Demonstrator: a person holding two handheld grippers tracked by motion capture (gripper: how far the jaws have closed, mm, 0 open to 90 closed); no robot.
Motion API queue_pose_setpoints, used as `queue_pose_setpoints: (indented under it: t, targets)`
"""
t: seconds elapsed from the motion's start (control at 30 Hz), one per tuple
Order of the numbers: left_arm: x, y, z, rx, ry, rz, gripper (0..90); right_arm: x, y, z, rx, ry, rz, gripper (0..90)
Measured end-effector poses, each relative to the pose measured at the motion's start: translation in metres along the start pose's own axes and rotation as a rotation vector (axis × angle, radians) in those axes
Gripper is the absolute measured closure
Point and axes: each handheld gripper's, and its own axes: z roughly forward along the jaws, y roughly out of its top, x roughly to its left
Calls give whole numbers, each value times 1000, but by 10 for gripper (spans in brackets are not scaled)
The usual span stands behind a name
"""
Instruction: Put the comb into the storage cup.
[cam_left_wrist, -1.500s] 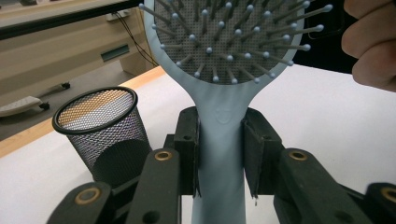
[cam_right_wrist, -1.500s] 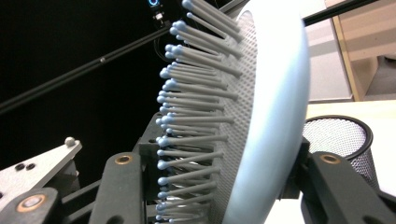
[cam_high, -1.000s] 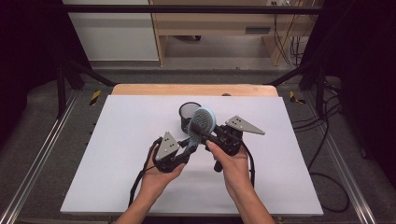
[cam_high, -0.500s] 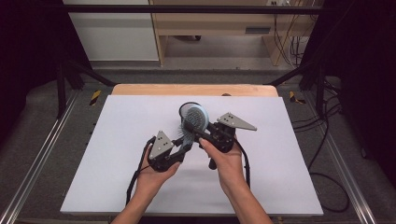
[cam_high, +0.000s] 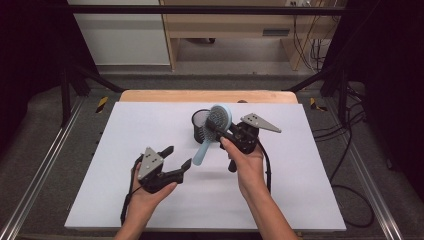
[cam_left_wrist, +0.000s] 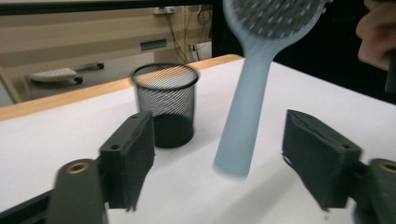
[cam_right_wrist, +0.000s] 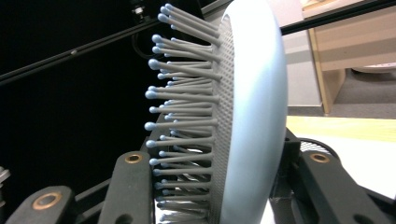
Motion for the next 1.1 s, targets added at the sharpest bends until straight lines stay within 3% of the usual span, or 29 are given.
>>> queue_pose_setpoints:
  t: [0.1,0.23,0.4,0.5,0.93,1.1]
  targets:
    - [19,-14,-21,-2,50,2,182,-5,2,2,-1,-8,2,552]
    - [46,-36,-42,-36,141,-41,97,-11,3,7,7,-23,8,548]
    - [69,-42,-52,-60,145,-98,57,-14,5,9,4,-29,7,546]
    - [72,-43,-53,-53,161,-73,50,-15,6,10,5,-34,12,545]
    - [78,-49,-55,-52,170,-85,45,-27,8,15,13,-62,21,541]
    - [77,-49,-55,-51,175,-69,39,-31,10,14,13,-75,21,540]
